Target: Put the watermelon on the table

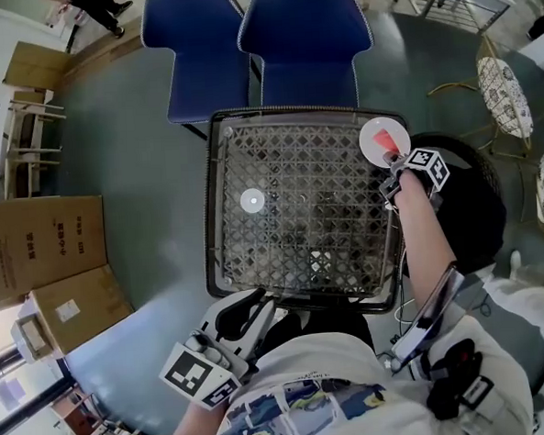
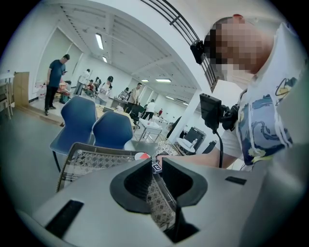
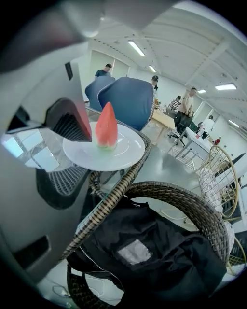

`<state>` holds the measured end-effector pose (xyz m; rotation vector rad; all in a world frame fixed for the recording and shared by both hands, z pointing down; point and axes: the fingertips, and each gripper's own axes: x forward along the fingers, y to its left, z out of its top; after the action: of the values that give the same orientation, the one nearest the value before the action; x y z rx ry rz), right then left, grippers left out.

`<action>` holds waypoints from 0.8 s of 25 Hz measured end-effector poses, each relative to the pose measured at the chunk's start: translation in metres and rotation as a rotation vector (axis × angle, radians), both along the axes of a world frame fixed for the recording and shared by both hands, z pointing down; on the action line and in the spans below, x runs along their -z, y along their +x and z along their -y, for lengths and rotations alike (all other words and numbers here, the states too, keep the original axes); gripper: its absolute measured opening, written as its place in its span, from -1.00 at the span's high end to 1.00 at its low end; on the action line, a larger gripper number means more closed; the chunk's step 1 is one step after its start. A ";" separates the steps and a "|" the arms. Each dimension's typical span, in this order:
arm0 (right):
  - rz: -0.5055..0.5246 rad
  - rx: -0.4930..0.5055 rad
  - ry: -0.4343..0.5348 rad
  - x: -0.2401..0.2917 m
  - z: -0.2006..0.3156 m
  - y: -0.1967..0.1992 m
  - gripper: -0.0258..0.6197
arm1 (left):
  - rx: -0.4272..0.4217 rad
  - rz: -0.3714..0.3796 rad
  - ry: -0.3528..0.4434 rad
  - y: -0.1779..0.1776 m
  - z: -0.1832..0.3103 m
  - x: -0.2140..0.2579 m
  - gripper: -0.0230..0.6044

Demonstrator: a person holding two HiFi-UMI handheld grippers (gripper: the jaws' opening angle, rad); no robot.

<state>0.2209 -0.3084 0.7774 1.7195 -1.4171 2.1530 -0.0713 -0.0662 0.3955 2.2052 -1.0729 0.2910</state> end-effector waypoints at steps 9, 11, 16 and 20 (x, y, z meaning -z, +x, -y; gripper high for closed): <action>-0.017 0.001 -0.007 -0.001 -0.015 0.002 0.47 | -0.007 -0.002 0.012 -0.002 -0.002 0.001 0.70; -0.017 -0.004 0.004 0.004 -0.018 0.005 0.47 | -0.017 -0.006 0.019 0.000 -0.005 0.002 0.70; -0.068 0.100 0.057 0.023 -0.036 -0.002 0.47 | -0.042 -0.012 0.041 -0.006 -0.013 0.007 0.70; -0.186 0.254 0.141 0.051 -0.059 -0.009 0.47 | -0.082 -0.029 0.068 -0.005 -0.023 0.010 0.70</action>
<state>0.2123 -0.2498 0.7268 1.6283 -1.6642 1.7557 -0.0767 -0.0430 0.3853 2.3109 -0.9919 0.2609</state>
